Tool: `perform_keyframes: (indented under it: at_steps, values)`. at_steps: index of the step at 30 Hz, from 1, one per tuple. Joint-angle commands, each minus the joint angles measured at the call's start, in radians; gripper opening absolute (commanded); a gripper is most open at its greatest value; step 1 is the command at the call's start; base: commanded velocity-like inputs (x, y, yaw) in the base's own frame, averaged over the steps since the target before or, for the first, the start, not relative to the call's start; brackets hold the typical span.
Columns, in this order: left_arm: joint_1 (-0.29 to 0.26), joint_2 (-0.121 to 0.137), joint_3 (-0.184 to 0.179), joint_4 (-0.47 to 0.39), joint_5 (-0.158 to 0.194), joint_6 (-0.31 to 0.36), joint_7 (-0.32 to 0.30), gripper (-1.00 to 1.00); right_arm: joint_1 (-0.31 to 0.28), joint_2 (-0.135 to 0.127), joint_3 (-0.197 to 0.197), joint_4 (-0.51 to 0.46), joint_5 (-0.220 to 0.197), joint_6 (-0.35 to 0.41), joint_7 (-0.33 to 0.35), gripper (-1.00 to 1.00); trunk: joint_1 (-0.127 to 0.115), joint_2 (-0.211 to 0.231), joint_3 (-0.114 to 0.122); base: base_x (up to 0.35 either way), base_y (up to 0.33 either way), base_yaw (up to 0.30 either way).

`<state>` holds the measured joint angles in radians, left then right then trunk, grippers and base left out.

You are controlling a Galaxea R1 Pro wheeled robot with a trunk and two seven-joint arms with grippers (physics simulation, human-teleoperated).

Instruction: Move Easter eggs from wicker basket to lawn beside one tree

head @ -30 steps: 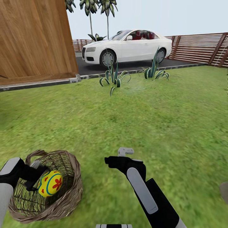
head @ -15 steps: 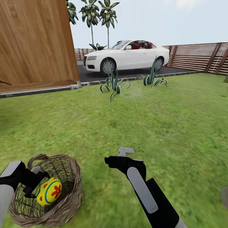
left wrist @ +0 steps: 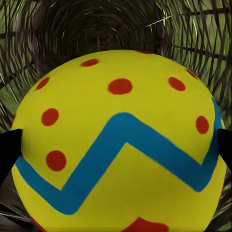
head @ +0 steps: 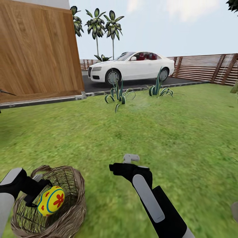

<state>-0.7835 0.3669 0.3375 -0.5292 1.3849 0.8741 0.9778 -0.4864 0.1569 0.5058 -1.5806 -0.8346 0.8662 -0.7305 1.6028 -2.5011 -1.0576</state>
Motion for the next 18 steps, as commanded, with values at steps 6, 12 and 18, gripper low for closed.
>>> perform_keyframes:
  at_steps: [6,12,18]
  values:
    - [0.001,-0.008,0.003,-0.001,0.008,0.005,0.01,-1.0,-0.001,0.0,0.001,0.0,-0.009,0.002,-0.01,1.0,-0.003,0.001,0.022,0.0,0.0,0.0]
    - [0.001,-0.013,0.003,-0.002,0.008,0.005,0.01,-1.0,-0.001,0.001,0.002,0.0,-0.009,0.002,-0.01,1.0,-0.026,0.043,0.041,0.0,0.0,0.0]
    - [0.001,-0.019,0.003,-0.002,0.007,0.005,0.01,-1.0,-0.001,0.001,0.003,0.001,-0.009,0.002,-0.01,1.0,-0.049,0.085,0.06,0.0,0.0,0.0]
